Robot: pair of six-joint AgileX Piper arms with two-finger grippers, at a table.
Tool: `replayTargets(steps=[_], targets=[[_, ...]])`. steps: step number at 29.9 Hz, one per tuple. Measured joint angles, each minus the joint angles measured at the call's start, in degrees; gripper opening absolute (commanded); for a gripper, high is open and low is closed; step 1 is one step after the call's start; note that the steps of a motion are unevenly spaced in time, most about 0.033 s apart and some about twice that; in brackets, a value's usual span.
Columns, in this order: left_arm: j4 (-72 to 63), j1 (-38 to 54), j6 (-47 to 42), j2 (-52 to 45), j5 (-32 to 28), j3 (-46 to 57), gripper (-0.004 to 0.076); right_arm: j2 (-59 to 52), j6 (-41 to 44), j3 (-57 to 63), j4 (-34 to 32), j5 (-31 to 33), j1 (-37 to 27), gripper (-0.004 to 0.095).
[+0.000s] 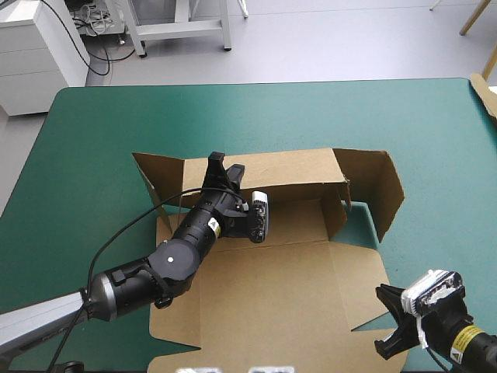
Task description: Fold the box
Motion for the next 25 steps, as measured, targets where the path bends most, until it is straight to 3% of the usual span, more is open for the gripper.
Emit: replayTargets(steps=[6, 19, 25], targets=[[0.4, 0.0, -2.1, 0.1, -0.1, 0.0, -0.0008, 0.0, -0.1, 0.0, 0.1, 0.0, 0.0, 0.0464], [0.4, 0.0, -2.5, 0.1, -0.1, 0.0, -0.0008, 0.0, 2.4, -0.2, 0.1, 0.4, 0.0, 0.0470], [0.4, 0.0, -2.5, 0.1, -0.3, 0.0, -0.0008, 1.6, 5.8, -5.7, -1.7, 7.2, 0.0, 0.0470]])
